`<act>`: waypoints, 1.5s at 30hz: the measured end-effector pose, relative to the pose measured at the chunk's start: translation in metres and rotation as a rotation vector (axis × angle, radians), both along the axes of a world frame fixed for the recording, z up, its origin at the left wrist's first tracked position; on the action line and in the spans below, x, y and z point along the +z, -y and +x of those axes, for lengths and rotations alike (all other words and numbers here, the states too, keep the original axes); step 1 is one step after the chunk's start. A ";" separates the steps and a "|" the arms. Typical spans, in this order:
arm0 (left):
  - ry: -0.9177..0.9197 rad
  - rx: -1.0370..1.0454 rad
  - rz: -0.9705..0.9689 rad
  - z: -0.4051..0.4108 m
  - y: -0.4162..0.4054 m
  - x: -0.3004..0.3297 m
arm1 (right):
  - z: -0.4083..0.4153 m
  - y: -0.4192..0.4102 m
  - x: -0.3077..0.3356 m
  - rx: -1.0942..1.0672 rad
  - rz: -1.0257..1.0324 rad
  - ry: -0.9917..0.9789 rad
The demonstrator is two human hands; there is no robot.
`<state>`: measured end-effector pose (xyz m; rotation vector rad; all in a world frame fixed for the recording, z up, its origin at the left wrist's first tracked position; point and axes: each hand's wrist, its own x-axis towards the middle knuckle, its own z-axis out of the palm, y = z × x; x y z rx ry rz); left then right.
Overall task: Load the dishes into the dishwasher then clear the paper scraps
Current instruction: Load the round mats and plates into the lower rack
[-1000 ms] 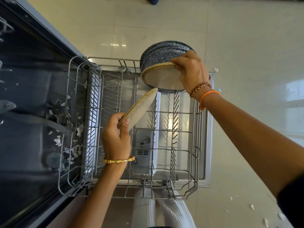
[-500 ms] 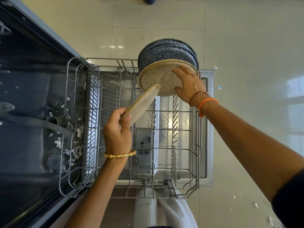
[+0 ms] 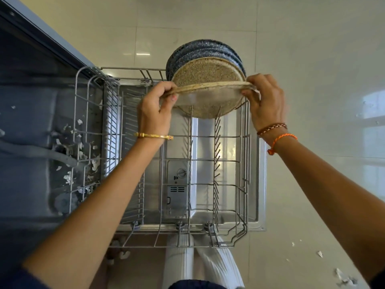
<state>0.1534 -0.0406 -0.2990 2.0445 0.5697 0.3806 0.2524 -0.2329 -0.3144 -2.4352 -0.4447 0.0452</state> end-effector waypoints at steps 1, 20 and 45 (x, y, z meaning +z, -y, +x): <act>0.002 -0.029 0.007 0.005 0.000 -0.002 | -0.001 0.003 -0.002 -0.036 -0.015 0.016; -0.013 -0.062 0.103 0.010 0.001 -0.024 | -0.012 0.003 -0.015 -0.021 0.032 -0.001; 0.003 -0.101 0.156 0.036 -0.017 -0.044 | -0.002 -0.007 -0.021 -0.020 -0.147 0.007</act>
